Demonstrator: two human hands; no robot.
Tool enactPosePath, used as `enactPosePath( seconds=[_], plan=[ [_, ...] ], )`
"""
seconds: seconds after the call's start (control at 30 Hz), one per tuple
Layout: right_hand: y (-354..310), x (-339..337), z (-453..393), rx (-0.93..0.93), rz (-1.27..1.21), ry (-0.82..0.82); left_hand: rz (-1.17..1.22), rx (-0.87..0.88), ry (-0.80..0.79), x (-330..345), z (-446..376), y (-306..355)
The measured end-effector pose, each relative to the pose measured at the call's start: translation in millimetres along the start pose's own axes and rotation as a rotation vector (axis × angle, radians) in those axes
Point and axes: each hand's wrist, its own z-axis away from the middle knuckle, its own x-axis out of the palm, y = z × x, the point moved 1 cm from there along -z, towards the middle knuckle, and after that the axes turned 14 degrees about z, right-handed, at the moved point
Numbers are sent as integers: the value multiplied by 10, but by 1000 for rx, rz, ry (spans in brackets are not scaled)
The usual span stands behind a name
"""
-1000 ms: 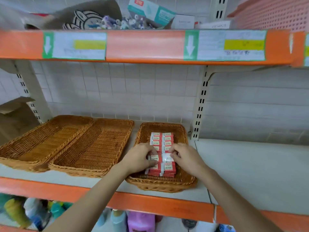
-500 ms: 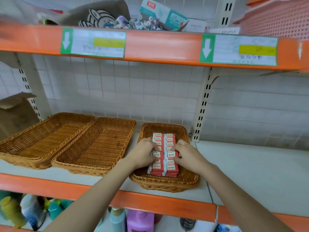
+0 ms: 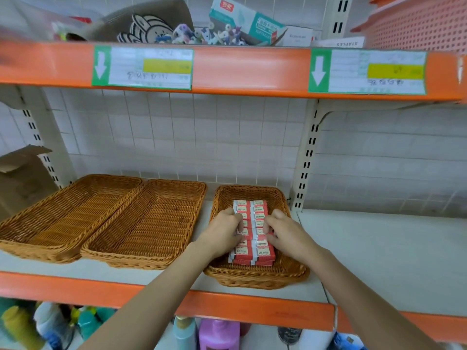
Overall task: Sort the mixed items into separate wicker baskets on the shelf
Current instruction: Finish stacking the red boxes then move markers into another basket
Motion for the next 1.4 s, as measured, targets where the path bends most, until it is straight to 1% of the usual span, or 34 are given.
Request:
enactPosePath(
  seconds=[0.1,0.2,0.33,0.43,0.53,0.6,0.67,0.7,0.8,0.9,1.0,1.13,1.27,1.4],
  plan=[
    [-18,-35,12,-12,20,2,-48,26,12,10,4,5],
    [-44,-98,45,-28,48,-18,-144,79,33,8,30,30],
    [-66,-171,182,-42,195,-32,-198,150,-3,-13,96,120],
    [-51,-202,335,-37,196,-97,-189,103,-84,1,167,241],
    [3,-232,520,-4,99,-235,-245,-31,-145,48,230,415],
    [70,-264,702,2,77,-311,-262,-148,-240,102,274,570],
    [157,-286,910,-2,72,-345,-249,-200,-330,204,352,751],
    [198,-290,1011,-1,61,-350,-223,-211,-325,262,399,843],
    [368,-291,1334,-4,61,-343,-154,-201,-203,456,594,1179],
    [575,-309,1664,-33,126,-315,-222,-148,-151,654,812,1589],
    [817,-370,2013,7,142,-331,-285,-145,-176,845,871,1915],
    [1238,-494,2381,94,176,-336,-357,-96,-199,1079,723,2301],
    [1660,-583,2607,183,178,-318,-312,-61,-257,1322,464,2620],
    [2033,-600,2742,255,196,-331,-263,-67,-339,1545,165,2902]
  ],
)
